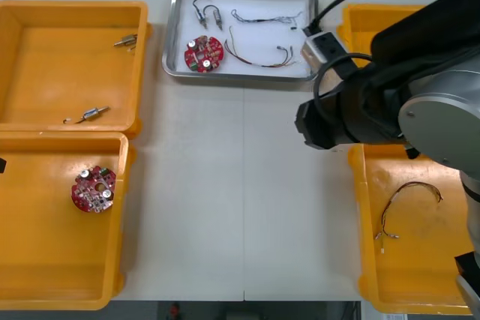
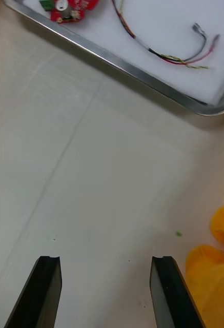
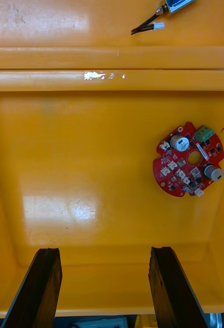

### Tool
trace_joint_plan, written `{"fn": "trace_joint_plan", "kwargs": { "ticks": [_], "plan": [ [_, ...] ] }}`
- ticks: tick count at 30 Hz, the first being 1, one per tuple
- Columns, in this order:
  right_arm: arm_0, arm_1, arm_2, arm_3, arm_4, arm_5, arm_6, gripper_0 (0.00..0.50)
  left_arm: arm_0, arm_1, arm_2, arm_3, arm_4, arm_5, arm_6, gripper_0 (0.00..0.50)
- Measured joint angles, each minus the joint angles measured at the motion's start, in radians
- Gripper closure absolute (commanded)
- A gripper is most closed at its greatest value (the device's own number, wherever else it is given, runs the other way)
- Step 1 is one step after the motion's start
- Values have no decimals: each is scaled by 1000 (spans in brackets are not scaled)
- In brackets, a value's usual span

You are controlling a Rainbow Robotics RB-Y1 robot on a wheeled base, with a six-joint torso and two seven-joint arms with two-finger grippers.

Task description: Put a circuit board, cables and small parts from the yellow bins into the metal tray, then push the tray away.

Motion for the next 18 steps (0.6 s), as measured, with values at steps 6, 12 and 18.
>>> {"fn": "trace_joint_plan", "kwargs": {
  "ticks": [6,12,18],
  "plan": [
    [101,-61,-143,-17,-25,0,-1,0,0,0,0,0,0,0,0,0],
    [208,-124,-324,-25,-133,0,-17,0,0,0,0,0,0,0,0,0],
    [311,-190,-459,-26,-217,0,-40,0,0,0,0,0,0,0,0,0]
  ]
}}
